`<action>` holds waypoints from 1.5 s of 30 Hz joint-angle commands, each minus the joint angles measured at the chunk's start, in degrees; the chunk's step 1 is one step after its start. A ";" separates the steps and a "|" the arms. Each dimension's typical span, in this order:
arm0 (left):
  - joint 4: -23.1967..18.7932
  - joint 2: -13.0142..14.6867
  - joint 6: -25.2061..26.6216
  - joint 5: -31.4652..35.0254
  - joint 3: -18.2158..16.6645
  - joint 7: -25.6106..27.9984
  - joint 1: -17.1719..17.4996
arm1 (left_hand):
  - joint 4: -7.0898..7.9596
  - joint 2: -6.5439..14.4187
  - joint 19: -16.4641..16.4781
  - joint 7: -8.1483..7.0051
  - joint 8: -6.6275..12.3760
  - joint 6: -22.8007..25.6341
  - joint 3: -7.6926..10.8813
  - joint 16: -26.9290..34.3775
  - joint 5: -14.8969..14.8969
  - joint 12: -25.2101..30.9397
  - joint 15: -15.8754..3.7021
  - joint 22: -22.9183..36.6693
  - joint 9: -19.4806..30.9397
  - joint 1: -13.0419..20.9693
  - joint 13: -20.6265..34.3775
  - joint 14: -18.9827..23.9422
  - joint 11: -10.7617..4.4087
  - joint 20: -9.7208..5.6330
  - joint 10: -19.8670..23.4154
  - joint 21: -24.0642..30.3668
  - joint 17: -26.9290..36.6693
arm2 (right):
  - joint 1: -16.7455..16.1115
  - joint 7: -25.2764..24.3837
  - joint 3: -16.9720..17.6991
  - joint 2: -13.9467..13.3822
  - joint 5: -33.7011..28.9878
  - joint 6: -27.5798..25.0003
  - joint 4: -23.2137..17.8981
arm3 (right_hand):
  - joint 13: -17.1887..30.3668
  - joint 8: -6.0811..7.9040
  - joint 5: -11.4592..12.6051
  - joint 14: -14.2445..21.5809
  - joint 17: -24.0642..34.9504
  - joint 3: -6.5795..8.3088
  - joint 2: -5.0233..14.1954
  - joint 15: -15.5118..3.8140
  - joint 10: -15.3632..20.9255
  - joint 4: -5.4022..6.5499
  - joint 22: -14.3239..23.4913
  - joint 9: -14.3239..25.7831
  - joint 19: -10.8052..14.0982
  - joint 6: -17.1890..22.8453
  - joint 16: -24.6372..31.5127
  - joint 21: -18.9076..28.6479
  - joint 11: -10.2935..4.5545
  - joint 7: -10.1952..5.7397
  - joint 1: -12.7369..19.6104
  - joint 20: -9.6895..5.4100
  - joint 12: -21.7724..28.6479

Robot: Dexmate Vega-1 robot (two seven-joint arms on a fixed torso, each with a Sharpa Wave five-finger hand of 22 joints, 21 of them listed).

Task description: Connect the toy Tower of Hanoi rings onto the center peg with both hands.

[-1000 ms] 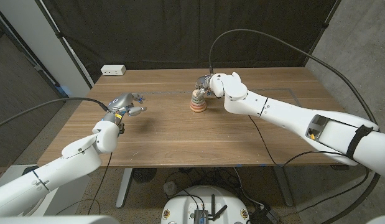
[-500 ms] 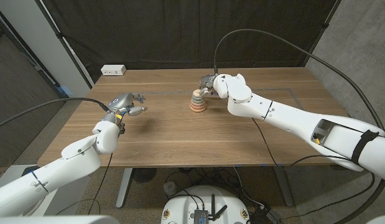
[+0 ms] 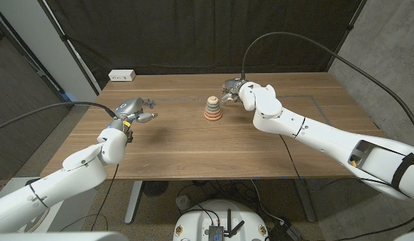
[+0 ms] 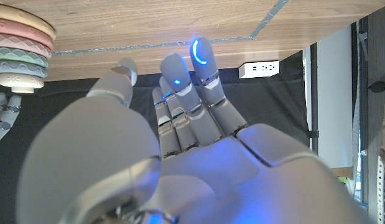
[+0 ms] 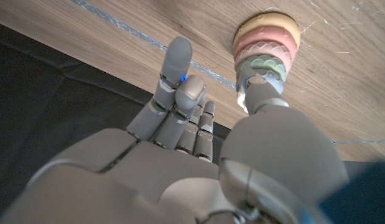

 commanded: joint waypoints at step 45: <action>-0.67 -7.68 0.72 2.04 1.79 5.08 -1.29 | 0.22 -0.32 -0.32 0.17 0.24 -0.08 0.35 0.11 -0.35 0.25 -0.02 0.14 0.09 -0.12 -0.03 -0.21 0.34 -6.13 -0.15 0.37 -0.32 | -31.41 -36.88 24.72 -14.12 15.26 4.63 -12.34 | -0.64 0.93 0.40 2.30 0.71 1.40 3.08 0.24 3.11 -0.20 0.38 0.13 0.91 2.98 2.20 0.22 -0.37 -0.26 0.89 -1.32 0.39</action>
